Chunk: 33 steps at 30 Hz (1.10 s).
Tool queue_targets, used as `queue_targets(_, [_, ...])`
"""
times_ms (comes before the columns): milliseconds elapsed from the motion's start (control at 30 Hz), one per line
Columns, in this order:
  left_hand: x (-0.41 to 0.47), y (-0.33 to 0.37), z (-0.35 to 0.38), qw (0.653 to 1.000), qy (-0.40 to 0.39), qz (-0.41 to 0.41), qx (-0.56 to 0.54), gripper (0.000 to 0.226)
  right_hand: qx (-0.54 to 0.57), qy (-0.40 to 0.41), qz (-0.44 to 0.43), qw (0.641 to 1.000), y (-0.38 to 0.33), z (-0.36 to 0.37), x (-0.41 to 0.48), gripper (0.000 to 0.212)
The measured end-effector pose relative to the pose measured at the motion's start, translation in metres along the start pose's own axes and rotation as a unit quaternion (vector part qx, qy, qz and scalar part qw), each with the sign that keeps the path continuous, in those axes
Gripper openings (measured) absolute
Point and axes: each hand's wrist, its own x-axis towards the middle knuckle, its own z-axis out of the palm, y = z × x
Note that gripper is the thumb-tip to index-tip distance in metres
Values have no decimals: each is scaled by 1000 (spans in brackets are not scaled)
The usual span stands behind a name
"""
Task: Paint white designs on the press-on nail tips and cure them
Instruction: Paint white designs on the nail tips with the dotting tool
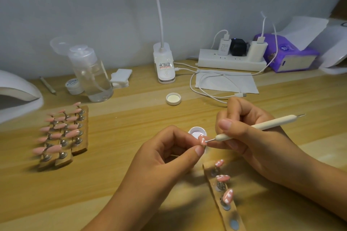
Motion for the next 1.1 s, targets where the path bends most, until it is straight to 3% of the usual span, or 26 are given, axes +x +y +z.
queue_targets(1100, [0,0,-1,1000,-1,-2,6,17,-4,3,5,1000,0,1,0,19])
